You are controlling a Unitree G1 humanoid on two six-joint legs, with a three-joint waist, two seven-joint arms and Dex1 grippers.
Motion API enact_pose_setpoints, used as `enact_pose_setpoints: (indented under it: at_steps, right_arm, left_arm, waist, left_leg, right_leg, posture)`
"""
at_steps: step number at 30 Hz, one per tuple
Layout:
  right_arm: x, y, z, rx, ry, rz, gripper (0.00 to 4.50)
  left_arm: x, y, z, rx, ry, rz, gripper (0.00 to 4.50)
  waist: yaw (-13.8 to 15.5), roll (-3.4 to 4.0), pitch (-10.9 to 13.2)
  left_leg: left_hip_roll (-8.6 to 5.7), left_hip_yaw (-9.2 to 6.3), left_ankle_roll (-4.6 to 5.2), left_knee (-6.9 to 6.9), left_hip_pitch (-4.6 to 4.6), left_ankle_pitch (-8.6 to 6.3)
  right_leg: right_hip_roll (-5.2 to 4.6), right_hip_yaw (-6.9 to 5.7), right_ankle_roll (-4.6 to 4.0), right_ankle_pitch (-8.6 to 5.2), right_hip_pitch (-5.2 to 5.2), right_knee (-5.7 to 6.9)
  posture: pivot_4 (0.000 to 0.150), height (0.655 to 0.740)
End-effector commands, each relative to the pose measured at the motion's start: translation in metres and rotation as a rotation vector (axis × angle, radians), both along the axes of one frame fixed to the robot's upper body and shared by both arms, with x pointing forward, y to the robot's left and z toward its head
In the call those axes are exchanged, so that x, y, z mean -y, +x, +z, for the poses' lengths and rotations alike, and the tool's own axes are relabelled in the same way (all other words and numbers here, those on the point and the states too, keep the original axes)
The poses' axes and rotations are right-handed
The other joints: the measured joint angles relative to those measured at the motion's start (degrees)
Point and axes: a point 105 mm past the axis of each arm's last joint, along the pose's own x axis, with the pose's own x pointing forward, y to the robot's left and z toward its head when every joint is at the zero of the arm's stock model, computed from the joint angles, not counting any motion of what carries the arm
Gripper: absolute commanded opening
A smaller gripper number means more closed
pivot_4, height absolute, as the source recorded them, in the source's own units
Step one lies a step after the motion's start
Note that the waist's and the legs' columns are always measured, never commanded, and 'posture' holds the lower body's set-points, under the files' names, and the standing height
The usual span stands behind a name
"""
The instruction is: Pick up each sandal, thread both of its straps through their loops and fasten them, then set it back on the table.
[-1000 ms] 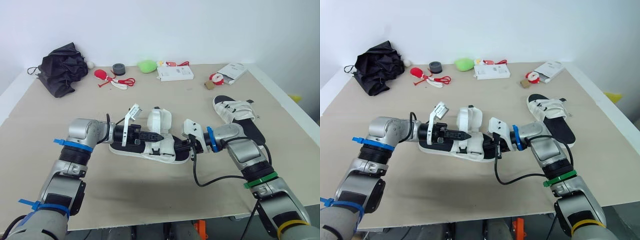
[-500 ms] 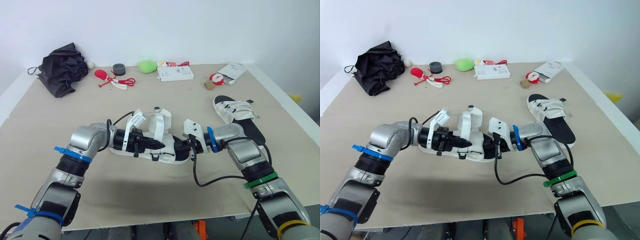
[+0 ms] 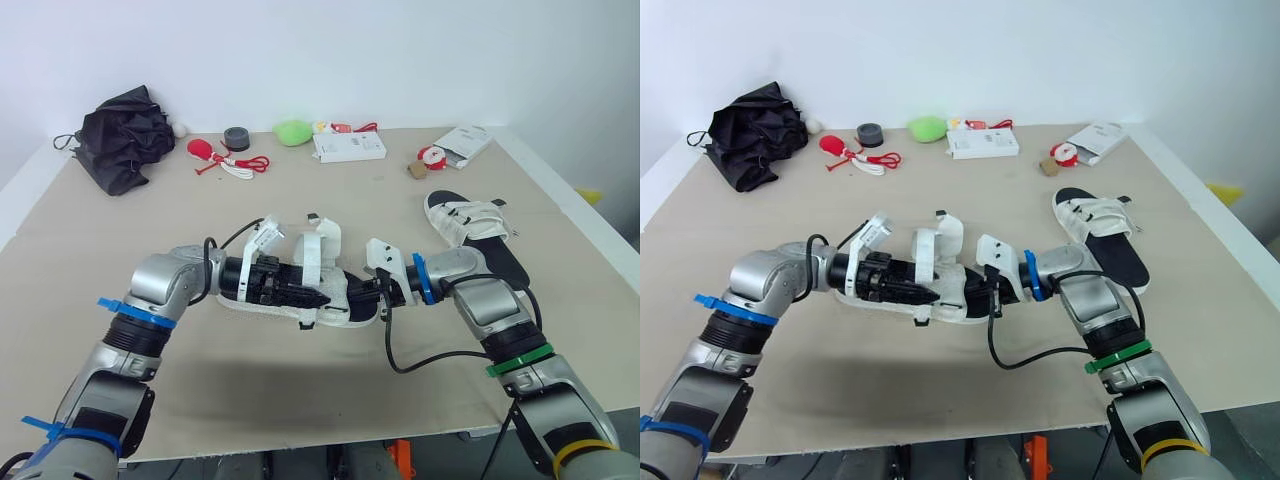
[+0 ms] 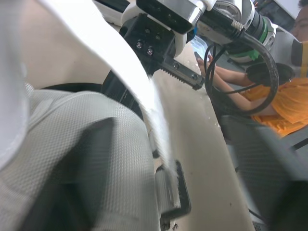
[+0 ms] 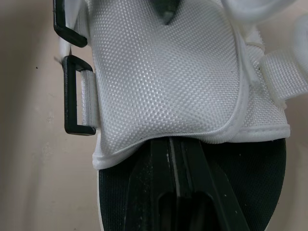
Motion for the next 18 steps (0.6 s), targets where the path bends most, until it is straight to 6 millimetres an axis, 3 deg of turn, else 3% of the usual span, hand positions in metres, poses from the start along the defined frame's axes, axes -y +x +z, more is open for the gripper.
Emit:
enact_pose_setpoints:
  at_steps: [1, 5, 8, 13, 18]
  right_arm:
    - [0.008, -0.002, -0.029, -0.071, -0.085, -0.044, 0.0]
    - [0.007, -0.002, -0.028, -0.071, -0.082, -0.042, 0.0]
    - [0.008, -0.002, -0.028, -0.072, -0.081, -0.04, 0.0]
    - [0.008, -0.002, -0.028, -0.075, -0.081, -0.038, 0.0]
    - [0.006, -0.002, -0.029, -0.076, -0.079, -0.032, 0.0]
  left_arm:
    - [-0.006, -0.014, 0.022, 0.069, -0.029, -0.071, 4.46]
    - [-0.022, -0.024, 0.045, 0.075, -0.053, -0.084, 4.46]
    - [-0.042, -0.038, 0.05, 0.098, -0.018, -0.123, 4.46]
    - [-0.067, -0.061, 0.036, 0.091, 0.054, -0.181, 4.46]
    - [-0.066, -0.057, -0.004, 0.174, 0.089, -0.071, 4.46]
  waist:
    - [-0.2, 0.0, 0.0]
    - [-0.2, 0.01, 0.0]
    - [-0.5, 0.02, 0.0]
    - [-0.8, 0.03, 0.0]
    - [-0.9, 0.04, 0.0]
  left_leg:
    - [0.0, 0.0, 0.0, -0.01, 0.0, 0.0]
    - [0.01, 0.0, -0.01, -0.03, -0.02, -0.01]
    - [0.02, 0.0, -0.02, -0.06, -0.01, -0.01]
    - [0.01, 0.0, -0.08, -0.14, 0.0, -0.05]
    - [-0.01, -0.01, -0.16, -0.14, 0.04, -0.09]
  right_leg:
    - [0.0, 0.01, 0.0, 0.0, -0.01, 0.0]
    - [0.0, 0.01, -0.02, -0.01, -0.05, 0.0]
    - [0.0, -0.01, -0.04, -0.03, -0.06, 0.0]
    - [-0.05, -0.07, -0.16, -0.1, -0.07, -0.02]
    - [-0.18, -0.12, -0.15, -0.1, -0.2, -0.07]
  posture:
    - [0.15, 0.74]
    - [0.15, 0.74]
    - [0.15, 0.74]
    - [0.15, 0.74]
    - [0.15, 0.74]
